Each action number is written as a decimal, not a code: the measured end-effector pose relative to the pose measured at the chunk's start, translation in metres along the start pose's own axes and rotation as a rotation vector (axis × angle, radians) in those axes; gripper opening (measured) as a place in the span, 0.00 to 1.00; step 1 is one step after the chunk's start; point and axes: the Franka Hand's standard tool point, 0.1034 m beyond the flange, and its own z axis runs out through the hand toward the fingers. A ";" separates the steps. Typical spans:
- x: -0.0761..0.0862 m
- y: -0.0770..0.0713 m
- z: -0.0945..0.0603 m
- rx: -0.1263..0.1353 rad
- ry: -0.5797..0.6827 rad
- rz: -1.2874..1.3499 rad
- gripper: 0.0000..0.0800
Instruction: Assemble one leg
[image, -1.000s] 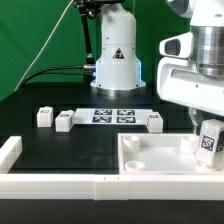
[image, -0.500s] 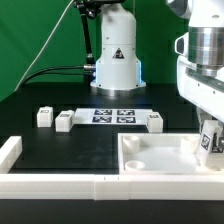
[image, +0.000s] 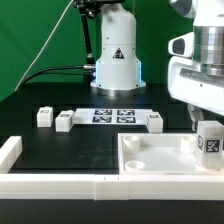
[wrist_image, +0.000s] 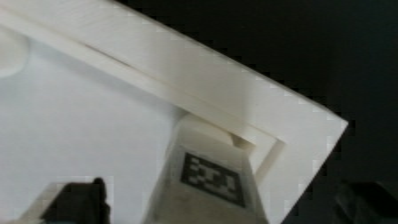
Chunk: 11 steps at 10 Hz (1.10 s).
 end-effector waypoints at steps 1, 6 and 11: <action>0.000 0.000 0.000 -0.001 0.000 -0.091 0.81; 0.004 0.001 -0.003 -0.005 0.009 -0.621 0.81; 0.005 0.002 -0.002 -0.008 0.009 -0.877 0.78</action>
Offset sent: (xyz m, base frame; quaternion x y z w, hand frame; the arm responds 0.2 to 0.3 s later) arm -0.0001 -0.0013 0.0036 0.0062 -0.0158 -0.3156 0.9487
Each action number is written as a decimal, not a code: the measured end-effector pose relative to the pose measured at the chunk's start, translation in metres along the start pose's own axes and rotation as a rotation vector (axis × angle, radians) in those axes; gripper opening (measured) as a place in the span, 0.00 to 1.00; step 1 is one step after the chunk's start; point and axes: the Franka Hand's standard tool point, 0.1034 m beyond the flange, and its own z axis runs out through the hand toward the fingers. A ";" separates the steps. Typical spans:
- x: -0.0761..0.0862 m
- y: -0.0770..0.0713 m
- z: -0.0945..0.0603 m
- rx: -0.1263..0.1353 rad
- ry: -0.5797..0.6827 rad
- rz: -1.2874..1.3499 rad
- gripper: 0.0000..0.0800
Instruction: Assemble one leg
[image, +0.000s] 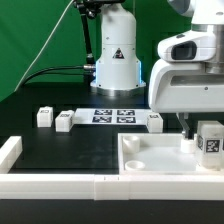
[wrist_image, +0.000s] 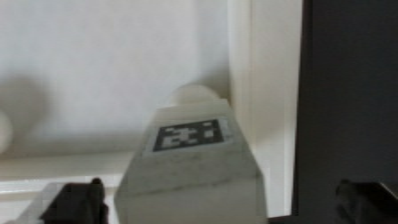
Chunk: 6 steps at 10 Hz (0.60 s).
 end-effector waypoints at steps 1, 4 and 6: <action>0.000 0.000 0.000 0.000 0.000 0.000 0.78; 0.000 0.002 0.000 -0.001 0.000 0.002 0.37; 0.000 0.002 0.000 0.000 -0.001 0.045 0.37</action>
Offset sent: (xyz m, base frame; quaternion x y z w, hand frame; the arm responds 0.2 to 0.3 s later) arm 0.0000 0.0000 0.0000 0.0000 0.0000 0.0000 1.0000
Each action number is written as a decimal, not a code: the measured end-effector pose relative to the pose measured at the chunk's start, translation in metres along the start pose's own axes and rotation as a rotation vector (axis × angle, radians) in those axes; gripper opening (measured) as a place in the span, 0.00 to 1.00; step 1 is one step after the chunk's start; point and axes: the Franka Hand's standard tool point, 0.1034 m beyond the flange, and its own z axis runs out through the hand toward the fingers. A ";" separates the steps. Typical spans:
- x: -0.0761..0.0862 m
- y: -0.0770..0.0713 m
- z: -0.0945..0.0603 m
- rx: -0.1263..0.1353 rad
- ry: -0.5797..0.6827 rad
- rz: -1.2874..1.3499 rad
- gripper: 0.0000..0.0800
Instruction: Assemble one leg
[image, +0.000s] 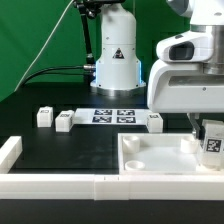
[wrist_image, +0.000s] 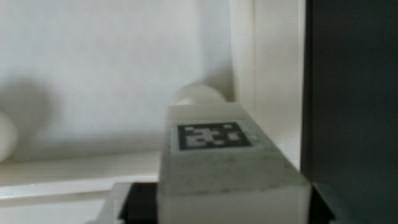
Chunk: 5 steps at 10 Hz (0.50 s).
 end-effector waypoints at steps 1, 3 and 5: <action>0.000 0.001 -0.001 -0.002 -0.001 0.186 0.37; 0.001 0.004 -0.001 -0.002 0.000 0.476 0.37; 0.002 0.011 0.001 0.002 -0.004 0.761 0.37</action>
Offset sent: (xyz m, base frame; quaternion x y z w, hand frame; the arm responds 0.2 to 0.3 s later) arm 0.0051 -0.0206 0.0010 -0.0197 0.0148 0.3512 0.9360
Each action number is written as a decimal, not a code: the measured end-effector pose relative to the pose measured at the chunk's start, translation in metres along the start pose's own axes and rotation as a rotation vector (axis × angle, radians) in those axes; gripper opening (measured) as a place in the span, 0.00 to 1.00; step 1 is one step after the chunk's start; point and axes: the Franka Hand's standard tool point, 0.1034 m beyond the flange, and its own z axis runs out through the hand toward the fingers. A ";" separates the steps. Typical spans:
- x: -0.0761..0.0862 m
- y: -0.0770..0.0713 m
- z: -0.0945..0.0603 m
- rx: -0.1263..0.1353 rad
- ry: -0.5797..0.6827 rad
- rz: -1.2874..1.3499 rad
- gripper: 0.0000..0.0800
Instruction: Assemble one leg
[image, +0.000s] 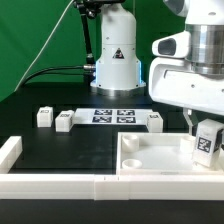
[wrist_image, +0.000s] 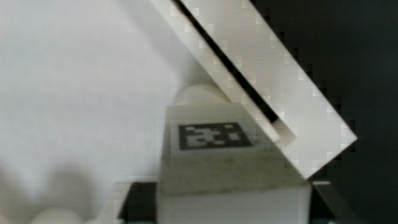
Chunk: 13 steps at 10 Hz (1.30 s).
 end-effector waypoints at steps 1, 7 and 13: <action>0.001 0.001 0.001 0.000 -0.001 0.084 0.37; -0.001 -0.001 0.001 0.005 -0.006 0.321 0.67; -0.002 -0.006 0.000 0.020 0.013 -0.374 0.81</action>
Offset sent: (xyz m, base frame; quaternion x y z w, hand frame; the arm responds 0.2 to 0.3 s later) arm 0.0000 0.0000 0.0000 0.0000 0.0000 0.2667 0.9638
